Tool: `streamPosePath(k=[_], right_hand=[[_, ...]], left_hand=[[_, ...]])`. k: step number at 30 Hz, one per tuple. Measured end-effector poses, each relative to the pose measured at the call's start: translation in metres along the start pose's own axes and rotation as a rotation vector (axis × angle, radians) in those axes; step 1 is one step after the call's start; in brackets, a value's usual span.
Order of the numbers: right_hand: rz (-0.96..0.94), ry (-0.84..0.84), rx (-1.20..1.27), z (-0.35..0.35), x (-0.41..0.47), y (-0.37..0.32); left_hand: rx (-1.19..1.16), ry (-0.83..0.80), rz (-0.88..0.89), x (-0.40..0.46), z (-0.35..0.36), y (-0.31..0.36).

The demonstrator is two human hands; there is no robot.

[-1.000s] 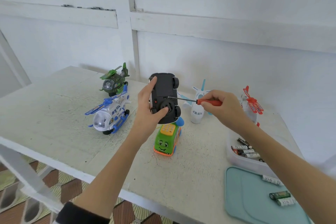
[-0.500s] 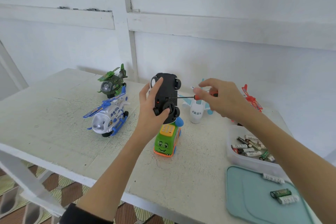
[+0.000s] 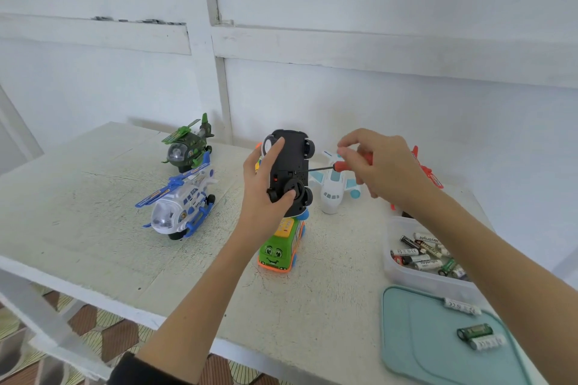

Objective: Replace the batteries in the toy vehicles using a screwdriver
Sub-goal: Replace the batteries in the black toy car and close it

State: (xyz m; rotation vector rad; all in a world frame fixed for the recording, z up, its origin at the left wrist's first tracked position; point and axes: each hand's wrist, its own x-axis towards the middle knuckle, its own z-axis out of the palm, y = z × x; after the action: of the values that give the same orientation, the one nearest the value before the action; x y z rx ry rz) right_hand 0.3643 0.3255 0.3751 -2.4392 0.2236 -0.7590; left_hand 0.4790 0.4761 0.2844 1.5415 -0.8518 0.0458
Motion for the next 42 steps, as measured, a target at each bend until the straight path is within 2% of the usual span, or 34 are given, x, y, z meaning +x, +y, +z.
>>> streamPosePath(k=[5, 10, 13, 19, 23, 27, 30, 35, 39, 42], right_hand=[[-0.135, -0.063, 0.044, 0.0, -0.005, 0.005], [0.088, -0.008, 0.035, -0.004, 0.0, 0.0], [0.035, 0.027, -0.062, -0.008, 0.003, 0.004], [-0.123, -0.045, 0.089, -0.012, -0.004, 0.007], [0.004, -0.036, 0.032, -0.01, -0.004, 0.001], [-0.047, 0.042, 0.026, -0.007, -0.004, 0.003], [-0.029, -0.045, 0.13, -0.009, -0.004, 0.002], [0.125, -0.105, 0.083, -0.015, 0.001, -0.002], [0.043, 0.006, 0.068, -0.012, -0.002, -0.002], [0.022, -0.016, 0.187, -0.012, -0.004, 0.001]], left_hand=[[-0.034, 0.019, -0.004, -0.001, 0.001, 0.002], [-0.029, -0.005, -0.002, -0.002, 0.005, 0.002], [-0.038, 0.001, -0.004, -0.002, 0.006, 0.002], [-0.055, 0.007, -0.007, -0.003, 0.007, 0.002], [-0.066, 0.016, -0.022, -0.005, 0.007, 0.0], [-0.061, 0.018, -0.022, -0.006, 0.005, 0.001], [-0.072, 0.035, -0.032, -0.007, 0.005, 0.003], [-0.079, 0.036, -0.034, -0.011, 0.005, 0.006], [-0.092, 0.031, -0.046, -0.012, 0.005, 0.006], [-0.081, 0.038, -0.041, -0.013, 0.006, 0.007]])
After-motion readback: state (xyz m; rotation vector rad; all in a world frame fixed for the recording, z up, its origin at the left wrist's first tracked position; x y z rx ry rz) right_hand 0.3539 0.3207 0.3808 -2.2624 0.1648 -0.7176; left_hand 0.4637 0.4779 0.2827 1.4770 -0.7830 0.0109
